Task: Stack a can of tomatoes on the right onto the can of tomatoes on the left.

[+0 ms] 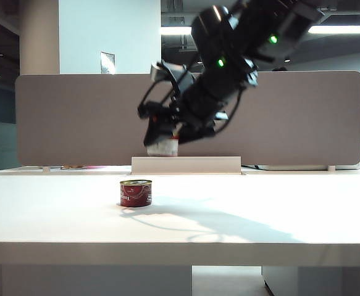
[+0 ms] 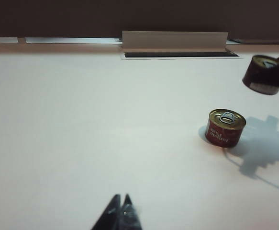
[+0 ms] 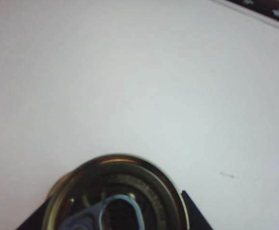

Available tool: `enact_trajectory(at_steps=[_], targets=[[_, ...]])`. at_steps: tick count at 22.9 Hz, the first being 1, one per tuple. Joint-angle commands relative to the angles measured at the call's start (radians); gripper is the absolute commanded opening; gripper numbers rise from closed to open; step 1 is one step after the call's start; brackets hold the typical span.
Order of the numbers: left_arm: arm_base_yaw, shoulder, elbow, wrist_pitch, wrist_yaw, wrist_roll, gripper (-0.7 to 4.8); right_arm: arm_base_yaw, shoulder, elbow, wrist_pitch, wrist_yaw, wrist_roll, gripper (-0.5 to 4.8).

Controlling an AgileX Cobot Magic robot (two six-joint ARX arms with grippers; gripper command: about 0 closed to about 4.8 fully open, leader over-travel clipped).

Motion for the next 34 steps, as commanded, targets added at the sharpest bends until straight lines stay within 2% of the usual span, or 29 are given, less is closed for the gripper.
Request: enact_trajectory(at_steps=[1,6,17,34], targets=[[0.001,0.0,0.003,0.005,0.005,0.003,-0.06,0.008,0.016,0.078,-0.117,-0.001,-0.029,1.98],[0.001,0.0,0.003,0.005,0.004,0.003,-0.06,0.012,0.057,0.162,-0.173,-0.002,-0.03,1.98],[0.0,0.0,0.003,0.005,0.004,0.003,-0.06,0.058,0.124,0.177,-0.15,-0.049,-0.03,1.98],[0.0,0.0,0.003,0.002,0.005,0.003,-0.06,0.069,0.154,0.177,-0.116,-0.042,-0.03,2.02]])
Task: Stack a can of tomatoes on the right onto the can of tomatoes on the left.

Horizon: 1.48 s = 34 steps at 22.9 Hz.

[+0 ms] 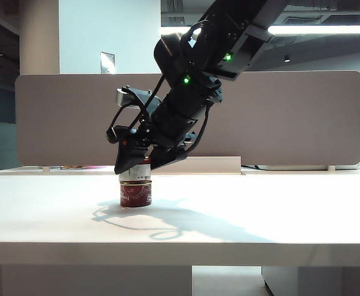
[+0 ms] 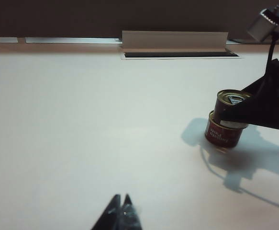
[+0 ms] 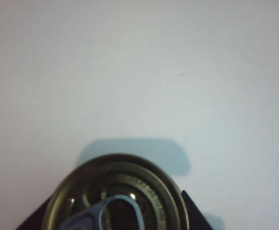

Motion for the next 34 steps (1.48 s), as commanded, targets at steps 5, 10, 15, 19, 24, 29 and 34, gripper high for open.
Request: enact_trajectory(at_steps=[5,10,15,19,24,29,34], targets=[[0.0,0.001,0.003,0.002,0.005,0.003,-0.06,0.002,-0.005,0.006,0.074,0.027,-0.002,2.02],[0.0,0.001,0.003,0.002,0.005,0.003,-0.06,-0.003,0.001,0.006,0.076,0.036,-0.002,2.02],[0.0,0.001,0.003,0.002,0.005,0.003,-0.06,-0.004,0.013,0.006,0.068,0.036,0.002,2.02],[0.0,0.001,0.003,0.0,0.005,0.003,-0.06,-0.003,0.013,0.006,0.057,0.036,0.002,2.02],[0.0,0.001,0.003,-0.002,0.005,0.003,-0.06,-0.003,0.013,0.006,0.054,0.036,0.003,2.03],[0.0,0.001,0.003,-0.002,0.005,0.003,-0.06,0.006,0.013,0.006,0.055,0.029,0.003,2.03],[0.0,0.001,0.003,-0.002,0.005,0.003,-0.06,0.004,0.013,0.006,0.046,0.029,0.003,2.29]])
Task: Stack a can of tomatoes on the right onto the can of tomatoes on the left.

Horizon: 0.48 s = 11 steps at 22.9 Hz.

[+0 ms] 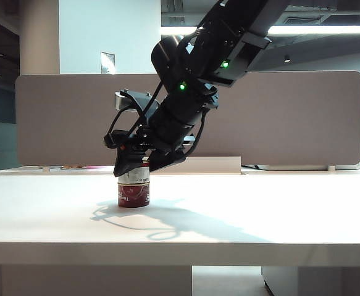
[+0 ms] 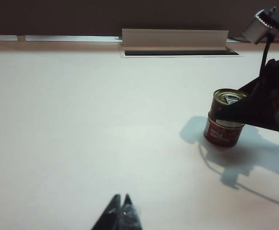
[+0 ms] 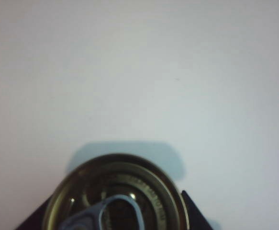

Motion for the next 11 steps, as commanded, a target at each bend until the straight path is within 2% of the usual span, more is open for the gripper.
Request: enact_trajectory(at_steps=[1,6,9,11], targets=[[0.0,0.001,0.003,0.005,0.005,0.003,-0.06,-0.002,-0.008,0.006,0.008,-0.003,0.002,2.43],[0.0,0.001,0.003,0.005,0.005,0.003,-0.06,-0.002,-0.008,0.006,0.013,0.017,0.002,3.97],[0.0,0.001,0.003,0.005,0.005,0.003,-0.06,-0.002,-0.008,0.006,0.026,0.041,0.001,4.43],[0.0,0.001,0.003,0.005,0.005,0.003,-0.06,-0.002,-0.01,0.006,0.032,0.045,0.001,4.46]])
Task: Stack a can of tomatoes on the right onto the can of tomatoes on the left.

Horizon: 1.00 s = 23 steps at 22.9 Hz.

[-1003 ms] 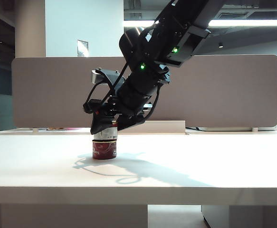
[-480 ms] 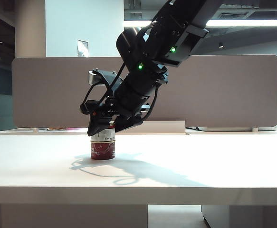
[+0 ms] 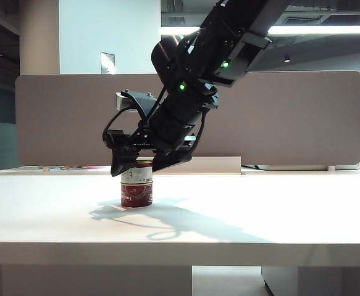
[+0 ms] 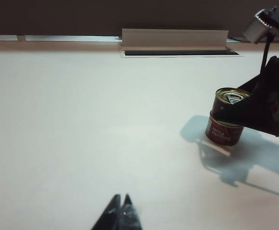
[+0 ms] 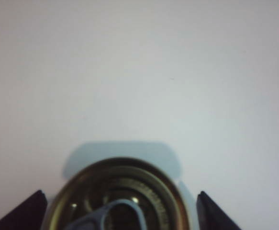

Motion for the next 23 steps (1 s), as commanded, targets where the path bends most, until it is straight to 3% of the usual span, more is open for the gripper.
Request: enact_trajectory(at_steps=[1,4,13,17,19,20,22,23], targets=[[0.0,0.001,0.003,0.005,0.005,0.003,-0.06,-0.001,-0.011,0.006,0.031,0.019,0.001,4.46],[0.0,0.001,0.003,0.005,0.005,0.003,-0.06,-0.001,-0.015,0.006,0.028,0.019,0.001,4.79],[0.0,0.001,0.003,0.005,0.001,0.003,-0.06,-0.013,-0.179,0.006,0.021,0.032,0.0,4.79],[0.001,0.001,0.003,0.009,-0.058,0.004,-0.06,-0.038,-0.311,0.006,-0.039,0.139,0.0,4.79],[0.001,0.001,0.003,0.023,-0.095,0.003,-0.06,-0.049,-0.367,0.006,-0.093,0.195,0.0,2.97],[0.001,0.001,0.003,0.039,-0.119,0.003,-0.06,-0.065,-0.398,0.006,-0.126,0.21,0.0,1.81],[0.001,0.001,0.003,0.069,-0.141,0.003,-0.06,-0.093,-0.446,0.006,-0.187,0.204,0.0,0.13],[0.001,0.001,0.003,0.083,-0.146,0.003,-0.06,-0.107,-0.465,0.004,-0.214,0.198,0.0,-0.08]])
